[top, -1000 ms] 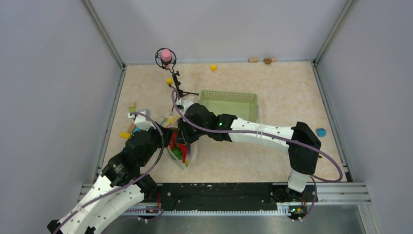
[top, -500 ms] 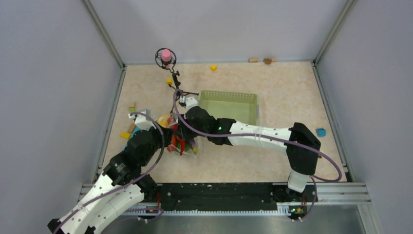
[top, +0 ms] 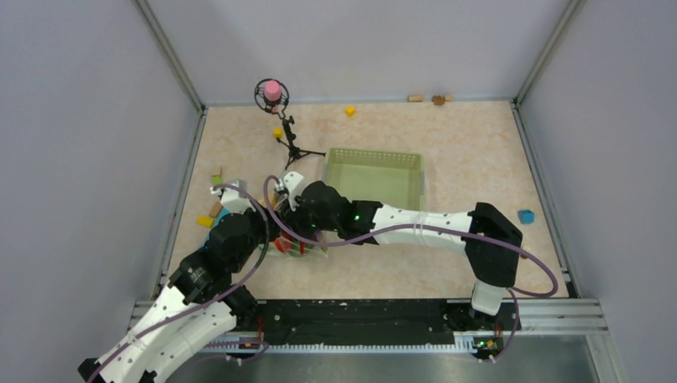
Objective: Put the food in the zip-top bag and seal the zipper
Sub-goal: Place the fake vegetable in the zipper food storage bag.
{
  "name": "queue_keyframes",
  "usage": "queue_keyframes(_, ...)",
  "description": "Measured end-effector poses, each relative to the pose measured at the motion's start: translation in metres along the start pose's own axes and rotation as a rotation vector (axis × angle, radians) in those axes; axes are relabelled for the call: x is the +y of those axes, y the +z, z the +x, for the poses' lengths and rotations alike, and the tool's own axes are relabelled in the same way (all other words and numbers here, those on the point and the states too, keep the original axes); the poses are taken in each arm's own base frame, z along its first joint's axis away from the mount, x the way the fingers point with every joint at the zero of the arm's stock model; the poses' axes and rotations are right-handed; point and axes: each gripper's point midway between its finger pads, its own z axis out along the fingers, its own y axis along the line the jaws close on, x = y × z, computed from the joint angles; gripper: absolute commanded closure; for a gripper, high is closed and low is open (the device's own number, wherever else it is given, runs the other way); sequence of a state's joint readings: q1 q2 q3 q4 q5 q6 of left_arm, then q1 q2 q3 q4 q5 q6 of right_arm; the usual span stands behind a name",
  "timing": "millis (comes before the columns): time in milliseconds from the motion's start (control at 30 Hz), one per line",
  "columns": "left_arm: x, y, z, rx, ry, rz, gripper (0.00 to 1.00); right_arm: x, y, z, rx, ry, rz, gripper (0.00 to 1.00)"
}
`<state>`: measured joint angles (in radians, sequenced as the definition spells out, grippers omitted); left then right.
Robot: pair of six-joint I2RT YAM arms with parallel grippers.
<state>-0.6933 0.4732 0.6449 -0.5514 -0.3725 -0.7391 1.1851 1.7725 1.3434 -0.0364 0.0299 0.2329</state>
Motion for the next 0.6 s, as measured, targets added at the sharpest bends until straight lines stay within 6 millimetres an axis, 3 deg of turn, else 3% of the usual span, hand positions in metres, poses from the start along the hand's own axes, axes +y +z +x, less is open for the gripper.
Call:
queue_keyframes(233,0.002,-0.001,-0.004,-0.021,-0.024,-0.010,1.00,0.016,-0.001,0.013,0.040,-0.031,-0.100,0.38)
queue_keyframes(433,0.003,-0.002,-0.004,-0.026,-0.043,-0.012,1.00,0.015,-0.011,0.018,0.043,-0.025,-0.093,0.34)
queue_keyframes(600,0.005,-0.004,-0.007,-0.045,-0.057,-0.018,1.00,0.012,-0.033,0.009,0.003,-0.015,-0.073,0.32)
